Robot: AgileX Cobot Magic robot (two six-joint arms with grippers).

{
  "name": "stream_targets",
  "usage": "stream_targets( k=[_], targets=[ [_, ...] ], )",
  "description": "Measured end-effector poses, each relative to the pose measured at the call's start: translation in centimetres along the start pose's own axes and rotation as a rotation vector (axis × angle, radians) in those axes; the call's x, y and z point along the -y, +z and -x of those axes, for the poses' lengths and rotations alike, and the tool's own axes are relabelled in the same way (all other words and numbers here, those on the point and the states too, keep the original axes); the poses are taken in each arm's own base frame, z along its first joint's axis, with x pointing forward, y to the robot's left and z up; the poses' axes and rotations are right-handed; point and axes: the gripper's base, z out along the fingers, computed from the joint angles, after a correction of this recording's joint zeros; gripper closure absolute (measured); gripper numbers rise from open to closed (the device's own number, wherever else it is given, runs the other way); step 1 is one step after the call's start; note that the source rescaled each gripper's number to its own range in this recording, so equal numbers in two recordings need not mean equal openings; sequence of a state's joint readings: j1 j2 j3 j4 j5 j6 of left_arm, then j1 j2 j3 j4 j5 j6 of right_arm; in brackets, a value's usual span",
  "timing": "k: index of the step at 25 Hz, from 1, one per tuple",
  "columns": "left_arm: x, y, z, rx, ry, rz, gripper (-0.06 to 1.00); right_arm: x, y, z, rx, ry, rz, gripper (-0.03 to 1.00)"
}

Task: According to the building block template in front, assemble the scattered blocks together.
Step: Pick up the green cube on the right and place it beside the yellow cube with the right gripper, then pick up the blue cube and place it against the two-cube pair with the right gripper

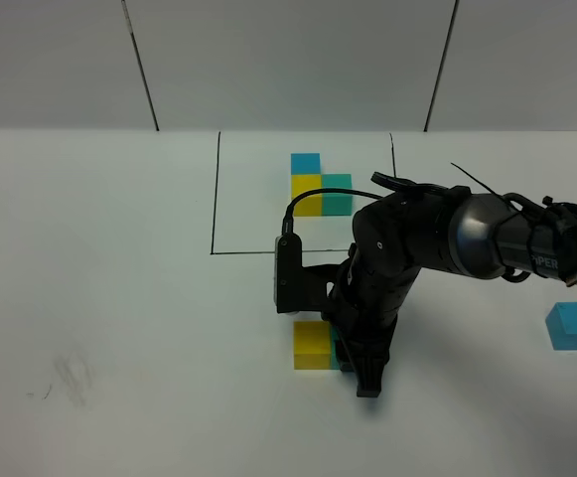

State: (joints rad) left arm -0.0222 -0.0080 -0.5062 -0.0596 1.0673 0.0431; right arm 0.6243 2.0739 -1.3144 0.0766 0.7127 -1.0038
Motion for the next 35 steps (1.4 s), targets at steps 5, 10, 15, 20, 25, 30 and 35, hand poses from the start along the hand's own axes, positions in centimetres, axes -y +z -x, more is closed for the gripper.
stream_targets(
  k=[5,10,15,20,25,30,35],
  targets=[
    [0.0,0.0,0.0,0.000,0.000,0.000,0.57,0.0,0.0,0.0,0.000,0.000,0.000,0.96],
    [0.0,0.0,0.0,0.000,0.000,0.000,0.57,0.0,0.0,0.0,0.000,0.001,-0.001,0.91],
    [0.0,0.0,0.0,0.000,0.000,0.000,0.57,0.0,-0.1,0.0,0.002,0.032,-0.002,0.55],
    [0.0,0.0,0.0,0.000,0.000,0.000,0.57,0.3,-2.9,-0.1,0.009,0.175,-0.058,0.28],
    [0.0,0.0,0.0,0.000,0.000,0.000,0.57,0.6,-7.6,-2.6,-0.023,0.604,-0.126,0.21],
    [0.0,0.0,0.0,0.000,0.000,0.000,0.57,0.2,-11.3,-7.4,-0.013,1.043,-0.258,0.22],
    [0.0,0.0,0.0,0.000,0.000,0.000,0.57,-0.4,-12.7,-12.6,-0.033,1.317,-0.361,0.23]
  ],
)
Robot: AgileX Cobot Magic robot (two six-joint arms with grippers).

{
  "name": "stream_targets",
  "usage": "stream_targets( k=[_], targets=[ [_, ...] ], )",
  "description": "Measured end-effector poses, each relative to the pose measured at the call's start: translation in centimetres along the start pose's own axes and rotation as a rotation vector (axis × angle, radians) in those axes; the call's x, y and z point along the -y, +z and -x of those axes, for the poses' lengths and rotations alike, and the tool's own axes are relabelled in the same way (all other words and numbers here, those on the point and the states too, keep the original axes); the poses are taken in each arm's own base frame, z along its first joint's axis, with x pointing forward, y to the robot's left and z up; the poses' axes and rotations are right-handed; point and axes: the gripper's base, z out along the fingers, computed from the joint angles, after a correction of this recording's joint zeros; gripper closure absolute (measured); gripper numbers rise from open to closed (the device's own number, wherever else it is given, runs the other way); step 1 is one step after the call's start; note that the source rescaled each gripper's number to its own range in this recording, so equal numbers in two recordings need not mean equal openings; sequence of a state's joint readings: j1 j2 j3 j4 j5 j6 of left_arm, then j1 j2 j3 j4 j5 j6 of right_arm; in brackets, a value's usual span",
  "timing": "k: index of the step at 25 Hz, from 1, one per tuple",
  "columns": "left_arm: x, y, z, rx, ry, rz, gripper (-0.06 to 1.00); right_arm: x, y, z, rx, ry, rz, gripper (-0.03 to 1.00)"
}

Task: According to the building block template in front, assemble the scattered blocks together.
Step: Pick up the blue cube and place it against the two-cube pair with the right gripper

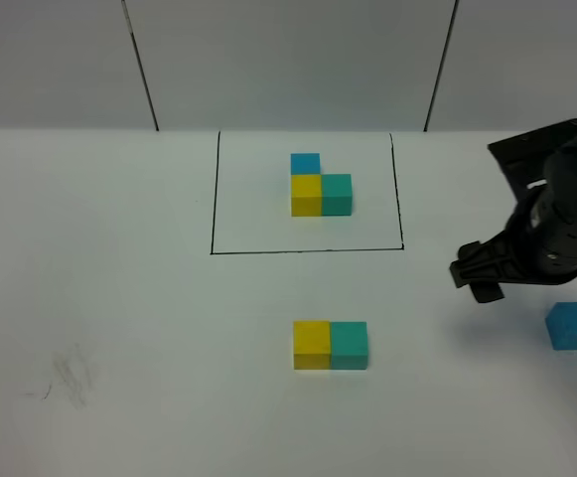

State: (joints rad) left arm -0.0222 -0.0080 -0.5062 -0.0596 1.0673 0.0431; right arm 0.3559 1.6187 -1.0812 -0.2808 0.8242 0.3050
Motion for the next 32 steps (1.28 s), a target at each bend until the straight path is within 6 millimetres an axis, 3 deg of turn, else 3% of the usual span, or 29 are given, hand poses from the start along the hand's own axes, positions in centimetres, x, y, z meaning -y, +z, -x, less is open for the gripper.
stream_targets(
  k=[7,15,19,26,32],
  targets=[
    [0.0,0.0,0.0,0.000,0.000,0.000,0.57,3.7,1.5,-1.2,-0.033,0.140,-0.046,0.23],
    [0.0,0.0,0.0,0.000,0.000,0.000,0.57,6.1,3.6,-2.7,0.021,0.193,-0.052,0.23],
    [0.0,0.0,0.0,0.000,0.000,0.000,0.57,6.2,4.4,-2.6,0.029,0.175,-0.053,0.23],
    [0.0,0.0,0.0,0.000,0.000,0.000,0.57,5.6,8.1,-2.9,-0.050,0.135,-0.039,0.23],
    [0.0,0.0,0.0,0.000,0.000,0.000,0.57,5.4,9.5,-2.9,-0.049,0.116,-0.025,0.23]
  ],
)
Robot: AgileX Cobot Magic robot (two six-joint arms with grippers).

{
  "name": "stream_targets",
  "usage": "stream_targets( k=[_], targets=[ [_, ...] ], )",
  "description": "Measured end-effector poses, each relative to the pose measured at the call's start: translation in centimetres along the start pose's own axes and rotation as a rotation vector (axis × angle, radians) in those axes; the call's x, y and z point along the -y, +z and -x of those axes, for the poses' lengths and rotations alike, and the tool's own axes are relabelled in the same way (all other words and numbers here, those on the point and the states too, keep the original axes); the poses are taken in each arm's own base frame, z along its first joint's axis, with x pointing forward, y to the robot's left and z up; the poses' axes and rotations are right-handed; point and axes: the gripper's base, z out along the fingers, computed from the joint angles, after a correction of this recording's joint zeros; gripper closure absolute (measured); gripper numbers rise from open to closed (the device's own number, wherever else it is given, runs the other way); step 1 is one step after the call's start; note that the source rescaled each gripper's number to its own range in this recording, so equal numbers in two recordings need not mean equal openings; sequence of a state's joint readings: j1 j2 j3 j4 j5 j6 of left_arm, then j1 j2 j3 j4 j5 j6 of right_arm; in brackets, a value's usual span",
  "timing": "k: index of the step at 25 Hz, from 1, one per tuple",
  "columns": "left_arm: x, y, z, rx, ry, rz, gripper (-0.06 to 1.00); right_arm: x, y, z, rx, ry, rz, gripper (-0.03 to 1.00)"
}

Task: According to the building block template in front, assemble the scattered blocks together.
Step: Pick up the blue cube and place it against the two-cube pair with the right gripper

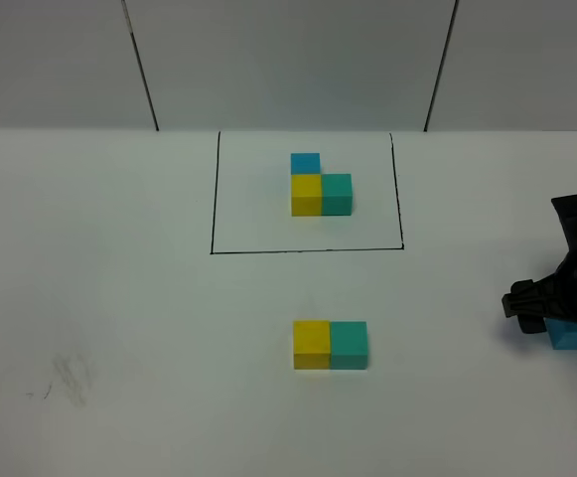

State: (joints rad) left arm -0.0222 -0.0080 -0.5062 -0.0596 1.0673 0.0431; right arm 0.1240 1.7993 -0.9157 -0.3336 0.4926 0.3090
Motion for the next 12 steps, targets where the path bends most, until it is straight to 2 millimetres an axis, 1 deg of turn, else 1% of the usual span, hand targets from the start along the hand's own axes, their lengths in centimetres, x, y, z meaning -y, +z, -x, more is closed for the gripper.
stream_targets(
  k=[4,12],
  targets=[
    [0.00,0.00,0.00,0.000,0.000,0.000,0.57,0.45,0.74,-0.17,-0.020,0.014,0.000,0.23],
    [0.00,0.00,0.00,0.000,0.000,0.000,0.57,0.89,0.83,-0.12,-0.015,0.010,0.001,0.23]
  ],
)
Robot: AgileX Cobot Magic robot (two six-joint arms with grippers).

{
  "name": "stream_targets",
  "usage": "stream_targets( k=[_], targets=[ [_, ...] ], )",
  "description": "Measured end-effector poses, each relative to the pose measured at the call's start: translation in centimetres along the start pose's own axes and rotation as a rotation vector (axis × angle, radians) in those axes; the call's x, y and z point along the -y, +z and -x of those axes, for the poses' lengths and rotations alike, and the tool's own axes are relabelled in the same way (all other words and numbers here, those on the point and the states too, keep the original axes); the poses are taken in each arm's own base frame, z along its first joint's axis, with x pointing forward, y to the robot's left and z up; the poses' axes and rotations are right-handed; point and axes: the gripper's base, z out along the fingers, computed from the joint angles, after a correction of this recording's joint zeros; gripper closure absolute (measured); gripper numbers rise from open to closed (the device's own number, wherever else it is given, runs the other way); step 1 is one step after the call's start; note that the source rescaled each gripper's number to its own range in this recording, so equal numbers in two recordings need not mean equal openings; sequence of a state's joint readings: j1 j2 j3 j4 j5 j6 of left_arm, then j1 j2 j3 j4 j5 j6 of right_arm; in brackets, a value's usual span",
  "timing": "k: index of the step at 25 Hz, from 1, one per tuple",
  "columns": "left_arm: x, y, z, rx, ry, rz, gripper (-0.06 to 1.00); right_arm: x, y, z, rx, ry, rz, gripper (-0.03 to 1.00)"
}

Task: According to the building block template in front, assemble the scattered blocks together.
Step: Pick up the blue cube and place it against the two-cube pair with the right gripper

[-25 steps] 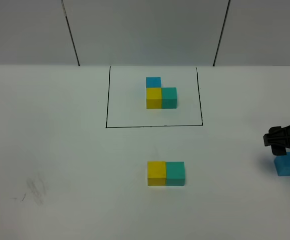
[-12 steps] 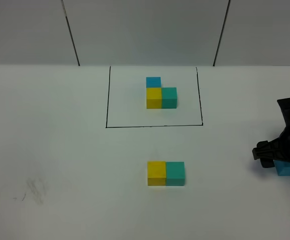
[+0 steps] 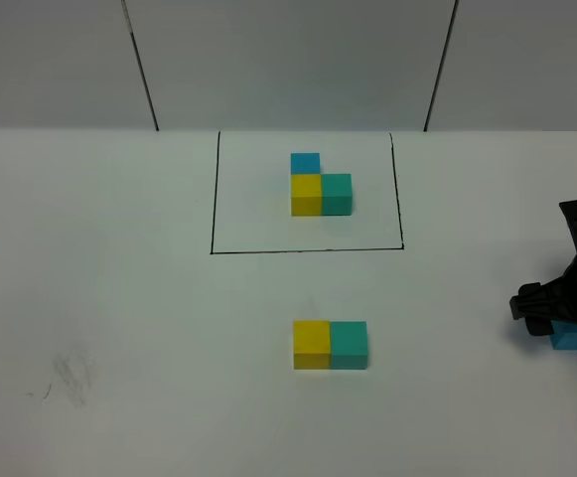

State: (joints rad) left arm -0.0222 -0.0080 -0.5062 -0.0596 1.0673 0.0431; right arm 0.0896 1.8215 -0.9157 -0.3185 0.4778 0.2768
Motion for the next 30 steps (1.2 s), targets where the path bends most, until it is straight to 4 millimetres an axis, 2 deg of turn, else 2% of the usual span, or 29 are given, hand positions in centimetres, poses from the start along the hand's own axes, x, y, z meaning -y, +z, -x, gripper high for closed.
stream_targets(
  k=[4,8,12,14,23,27,30],
  targets=[
    [0.0,0.0,0.0,0.000,0.000,0.000,0.57,-0.1,0.1,0.0,-0.001,-0.001,0.005,0.26],
    [0.0,0.0,0.0,0.000,0.000,0.000,0.57,-0.2,0.6,-0.2,-0.021,-0.002,0.013,0.42],
    [0.0,0.0,0.0,0.000,0.000,0.000,0.57,-0.2,0.7,-0.2,-0.024,-0.003,0.013,0.75],
    [0.0,0.0,0.0,0.000,0.000,0.000,0.57,-0.2,0.7,-0.2,-0.024,-0.002,0.014,0.95],
    [0.0,0.0,0.0,0.000,0.000,0.000,0.57,-0.2,0.5,-0.2,-0.019,-0.001,0.013,0.95],
    [0.0,0.0,0.0,0.000,0.000,0.000,0.57,-0.3,-1.9,0.8,-0.002,0.024,0.011,0.95],
    [0.0,0.0,0.0,0.000,0.000,0.000,0.57,-1.6,-4.6,2.4,0.023,0.022,0.028,0.95]
  ],
)
